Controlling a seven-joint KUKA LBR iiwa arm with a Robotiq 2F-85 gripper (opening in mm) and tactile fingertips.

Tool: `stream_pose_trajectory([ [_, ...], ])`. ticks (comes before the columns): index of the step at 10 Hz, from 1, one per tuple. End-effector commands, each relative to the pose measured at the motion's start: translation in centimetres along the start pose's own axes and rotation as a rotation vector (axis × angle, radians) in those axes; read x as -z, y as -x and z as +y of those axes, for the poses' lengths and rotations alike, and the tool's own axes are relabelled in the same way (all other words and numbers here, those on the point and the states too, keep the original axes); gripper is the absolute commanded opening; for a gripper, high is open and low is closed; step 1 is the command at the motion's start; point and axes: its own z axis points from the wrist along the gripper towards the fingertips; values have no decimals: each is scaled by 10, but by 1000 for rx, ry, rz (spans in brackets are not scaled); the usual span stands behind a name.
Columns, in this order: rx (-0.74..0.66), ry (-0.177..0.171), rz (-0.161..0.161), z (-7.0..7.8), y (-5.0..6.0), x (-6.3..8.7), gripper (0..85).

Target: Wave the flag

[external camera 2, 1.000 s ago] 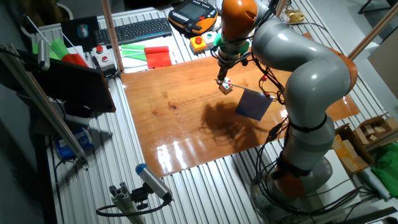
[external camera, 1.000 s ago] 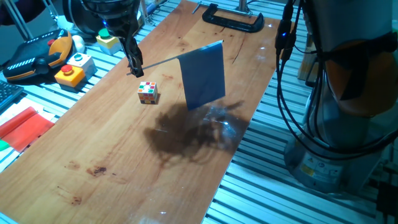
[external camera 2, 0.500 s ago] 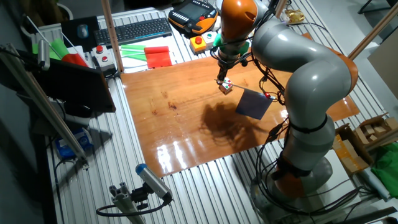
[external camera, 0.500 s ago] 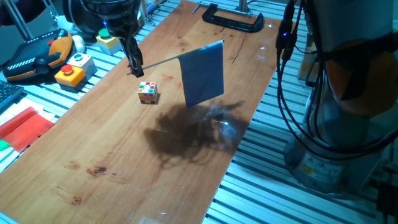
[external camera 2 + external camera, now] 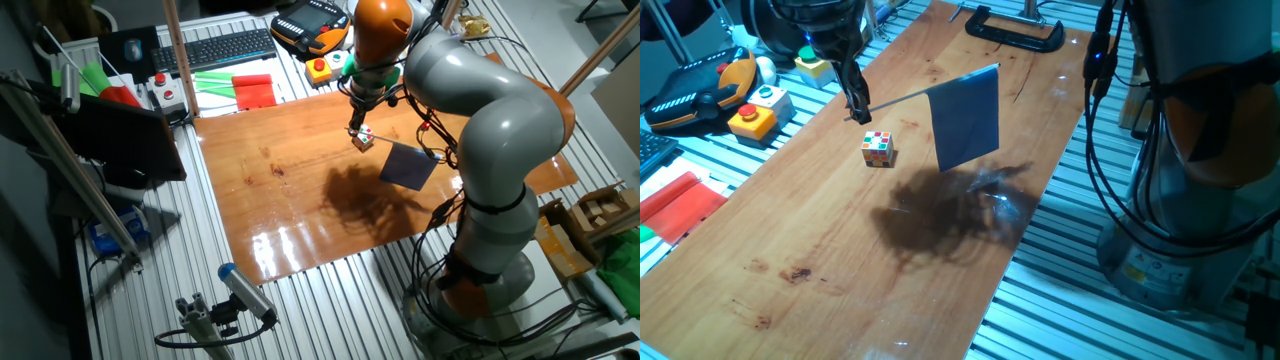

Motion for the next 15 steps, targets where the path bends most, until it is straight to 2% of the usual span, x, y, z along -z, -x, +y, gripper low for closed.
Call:
stream_pose_trajectory([
  [1,1,0,0,0,0,0,7],
  [2,2,0,5,-1,0,0,7],
  [5,-15,0,-10,-5,-5,-3,7],
  [7,5,-3,-6,-3,-6,-3,7],
  [11,32,-8,-10,-5,-6,-3,7],
  [13,151,-11,-11,-5,-5,-2,7],
  [15,316,-11,-29,-5,-5,-2,7],
])
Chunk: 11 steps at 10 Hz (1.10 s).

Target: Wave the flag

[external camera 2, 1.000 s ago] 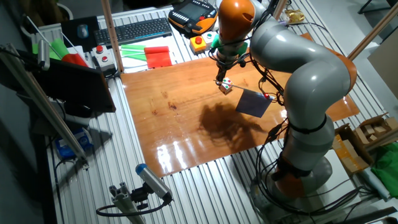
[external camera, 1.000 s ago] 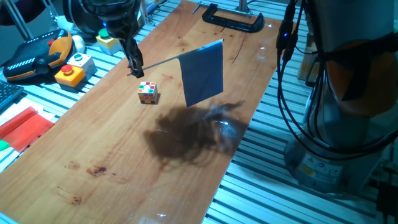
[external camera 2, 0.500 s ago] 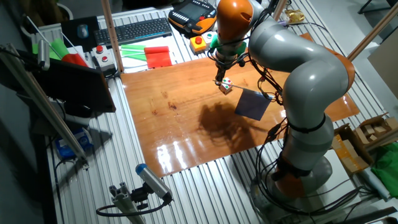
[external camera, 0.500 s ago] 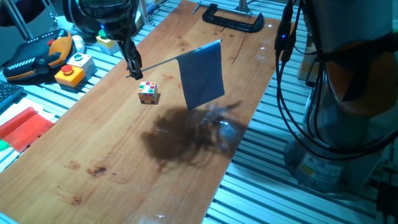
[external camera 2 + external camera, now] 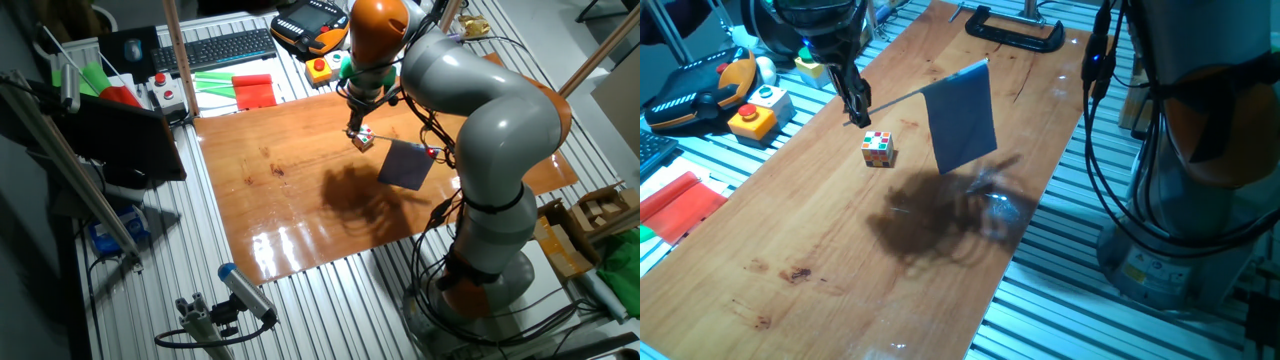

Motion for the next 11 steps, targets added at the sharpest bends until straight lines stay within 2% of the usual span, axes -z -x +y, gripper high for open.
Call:
stream_pose_trajectory([
  [1,220,2,-29,0,0,0,7],
  [3,478,-1,-64,0,2,3,7],
  [6,852,4,-86,3,2,3,7],
  [8,1042,-12,-98,4,3,3,7],
  [11,1317,-41,-155,6,4,4,7],
])
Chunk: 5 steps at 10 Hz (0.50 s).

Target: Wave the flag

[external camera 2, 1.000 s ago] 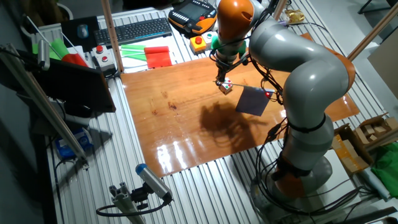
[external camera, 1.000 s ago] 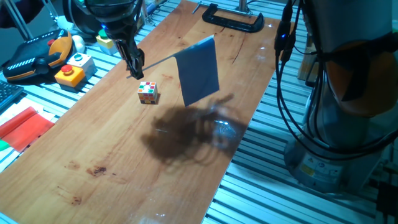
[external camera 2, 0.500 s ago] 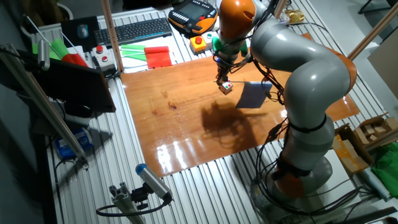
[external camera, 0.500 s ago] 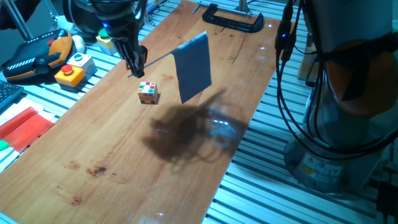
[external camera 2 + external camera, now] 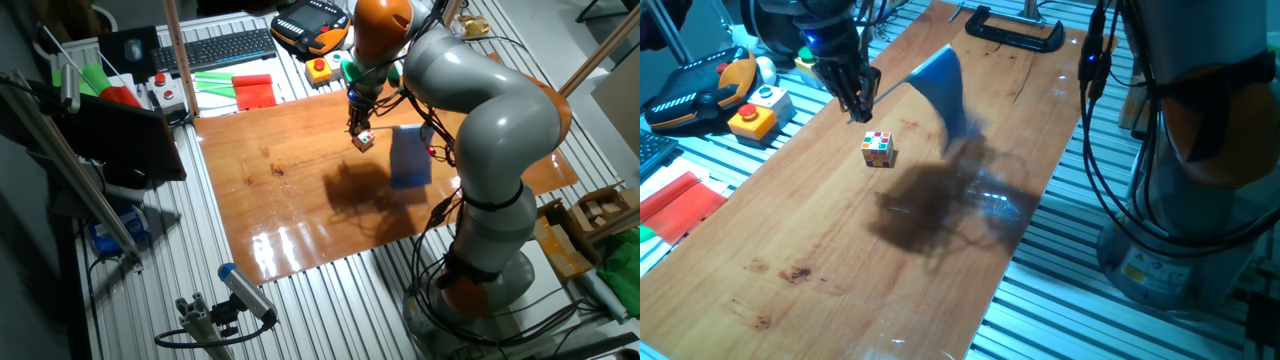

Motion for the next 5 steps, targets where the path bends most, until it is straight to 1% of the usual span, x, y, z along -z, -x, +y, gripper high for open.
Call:
stream_pose_trajectory([
  [1,1040,-67,-198,1,1,1,7],
  [2,1183,-84,-234,1,2,1,7],
  [3,1336,-82,-255,2,2,1,7],
  [4,1446,-75,-273,3,3,1,7],
  [5,1556,-86,-311,2,3,2,7],
])
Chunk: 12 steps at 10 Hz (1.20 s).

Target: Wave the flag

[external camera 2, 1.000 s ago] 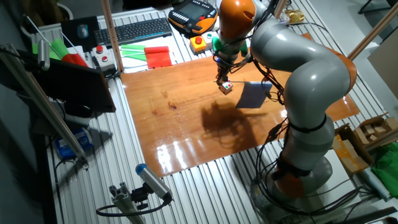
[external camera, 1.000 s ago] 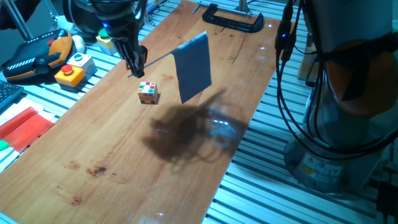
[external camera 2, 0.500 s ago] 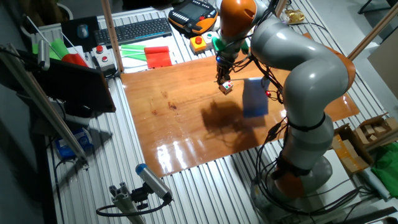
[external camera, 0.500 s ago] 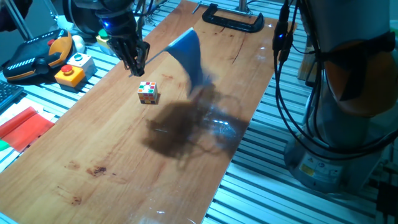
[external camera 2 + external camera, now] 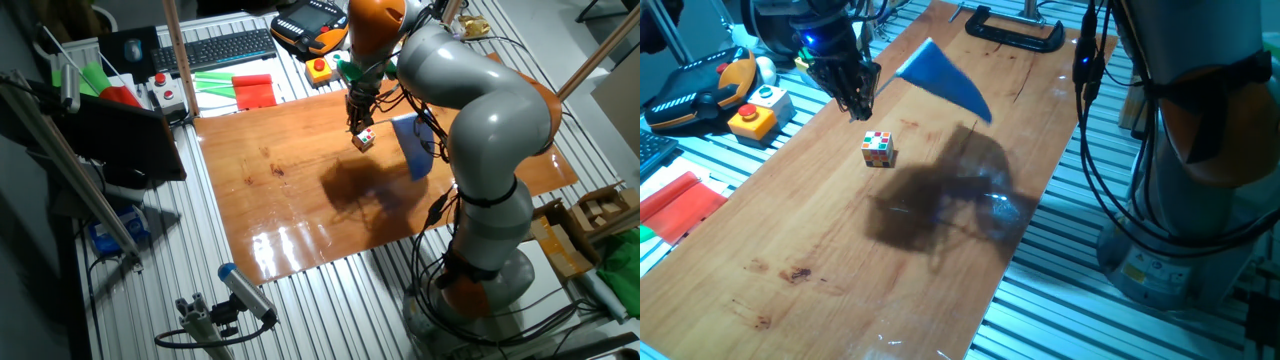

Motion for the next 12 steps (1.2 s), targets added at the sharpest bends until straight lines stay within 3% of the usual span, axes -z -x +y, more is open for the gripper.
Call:
stream_pose_trajectory([
  [1,1502,-65,-303,0,1,1,7],
  [4,1751,-65,-326,1,2,1,7],
  [6,1886,-85,-344,3,2,0,7],
  [7,1900,-68,-352,6,3,0,7],
  [8,1905,-40,-330,8,3,-1,7],
  [10,1905,-29,-353,10,3,-2,7],
  [12,1905,-27,-356,11,2,-2,7],
])
